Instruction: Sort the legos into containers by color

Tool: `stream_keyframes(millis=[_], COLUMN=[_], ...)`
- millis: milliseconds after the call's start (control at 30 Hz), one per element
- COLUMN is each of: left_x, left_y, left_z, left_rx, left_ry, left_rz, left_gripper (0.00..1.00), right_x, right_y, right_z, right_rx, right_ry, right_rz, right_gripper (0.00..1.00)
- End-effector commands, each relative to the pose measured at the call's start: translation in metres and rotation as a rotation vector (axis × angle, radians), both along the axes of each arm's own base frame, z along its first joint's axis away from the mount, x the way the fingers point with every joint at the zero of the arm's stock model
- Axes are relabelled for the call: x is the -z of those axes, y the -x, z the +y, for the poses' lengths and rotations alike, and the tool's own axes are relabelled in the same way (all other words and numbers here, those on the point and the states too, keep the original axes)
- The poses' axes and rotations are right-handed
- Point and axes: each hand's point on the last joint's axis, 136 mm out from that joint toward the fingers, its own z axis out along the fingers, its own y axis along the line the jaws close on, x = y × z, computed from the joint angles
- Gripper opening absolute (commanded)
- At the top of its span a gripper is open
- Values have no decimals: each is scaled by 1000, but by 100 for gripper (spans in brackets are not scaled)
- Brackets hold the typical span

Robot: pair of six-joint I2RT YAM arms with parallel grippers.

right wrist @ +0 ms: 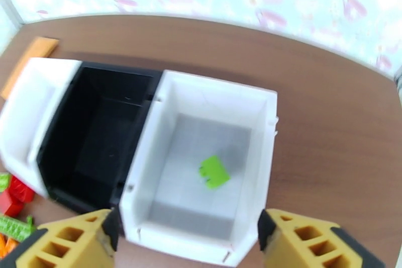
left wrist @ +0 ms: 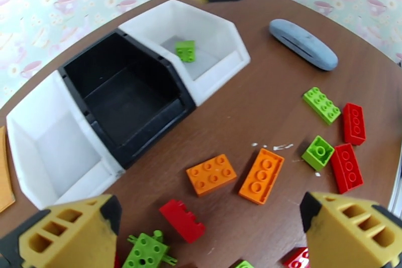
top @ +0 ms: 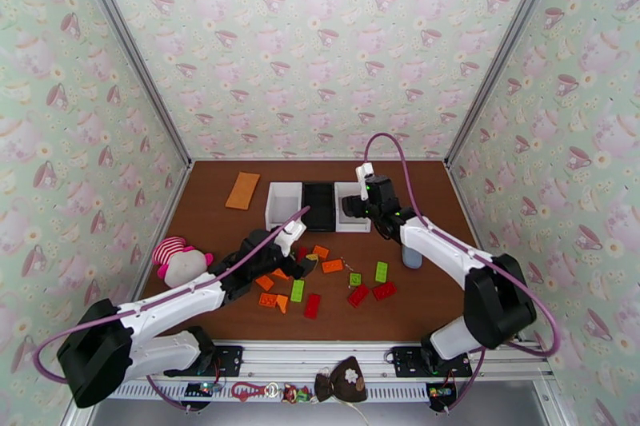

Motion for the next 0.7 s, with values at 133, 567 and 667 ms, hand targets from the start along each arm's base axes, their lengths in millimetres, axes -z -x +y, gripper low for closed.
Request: stream_keyframes(millis=[133,567,667], left_x=[18,90,93], left_y=[-24,-41,-49], left_z=[48,105,106], left_rx=[-184,-380,-405], left_ry=[-229,-422,-421], left_rz=[135,556,566], left_gripper=[100,85,73], right_x=[-27,-30,-30], right_y=[56,109,110], right_z=[26,80,85], right_rx=[-304,-632,-645], right_ry=[-49,-99,-103], right_rz=[-61,-65,-56], right_gripper=[90,93,93])
